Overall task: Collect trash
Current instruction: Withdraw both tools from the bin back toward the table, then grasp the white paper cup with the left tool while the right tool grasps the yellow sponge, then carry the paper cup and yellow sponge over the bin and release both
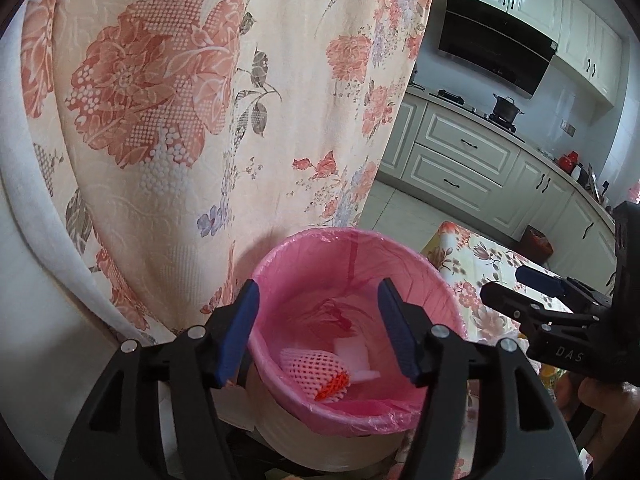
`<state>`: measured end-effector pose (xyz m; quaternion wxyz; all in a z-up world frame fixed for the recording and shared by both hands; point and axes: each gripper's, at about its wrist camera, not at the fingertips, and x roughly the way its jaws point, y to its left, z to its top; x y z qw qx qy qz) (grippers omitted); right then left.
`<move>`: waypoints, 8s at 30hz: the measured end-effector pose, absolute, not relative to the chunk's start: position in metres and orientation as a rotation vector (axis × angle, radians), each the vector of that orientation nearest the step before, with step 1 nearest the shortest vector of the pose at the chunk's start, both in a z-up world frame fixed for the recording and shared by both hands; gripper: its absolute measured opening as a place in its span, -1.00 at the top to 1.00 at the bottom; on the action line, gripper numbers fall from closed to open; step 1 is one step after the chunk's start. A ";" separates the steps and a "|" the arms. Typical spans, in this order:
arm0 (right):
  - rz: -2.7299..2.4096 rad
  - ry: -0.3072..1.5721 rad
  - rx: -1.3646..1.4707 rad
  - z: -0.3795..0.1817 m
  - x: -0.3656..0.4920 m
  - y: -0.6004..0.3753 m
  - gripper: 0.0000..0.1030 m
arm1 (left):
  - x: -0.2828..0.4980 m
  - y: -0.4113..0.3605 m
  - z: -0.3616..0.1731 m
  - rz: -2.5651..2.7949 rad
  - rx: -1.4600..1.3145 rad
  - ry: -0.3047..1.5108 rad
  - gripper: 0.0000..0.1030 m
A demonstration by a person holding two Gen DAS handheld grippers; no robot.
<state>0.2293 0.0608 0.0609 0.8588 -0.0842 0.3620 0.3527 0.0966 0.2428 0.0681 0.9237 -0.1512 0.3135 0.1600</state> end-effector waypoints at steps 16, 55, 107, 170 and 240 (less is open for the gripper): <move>0.595 0.661 -0.113 0.086 0.199 -0.057 -0.60 | 0.072 0.189 0.076 0.262 -0.296 0.610 -0.38; 0.342 0.736 0.032 0.030 0.141 -0.251 -0.64 | 0.066 0.051 0.055 0.011 -0.205 0.692 -0.46; 0.367 0.883 -0.015 -0.037 0.144 -0.269 -0.64 | 0.111 -0.066 -0.075 -0.380 -0.202 1.015 0.21; 0.459 0.860 -0.152 -0.019 0.134 -0.219 -0.06 | 0.071 0.004 -0.008 -0.167 -0.093 0.869 0.21; 0.771 0.724 -0.188 0.052 0.198 0.066 -0.45 | 0.079 0.213 0.054 0.342 -0.225 0.633 -0.05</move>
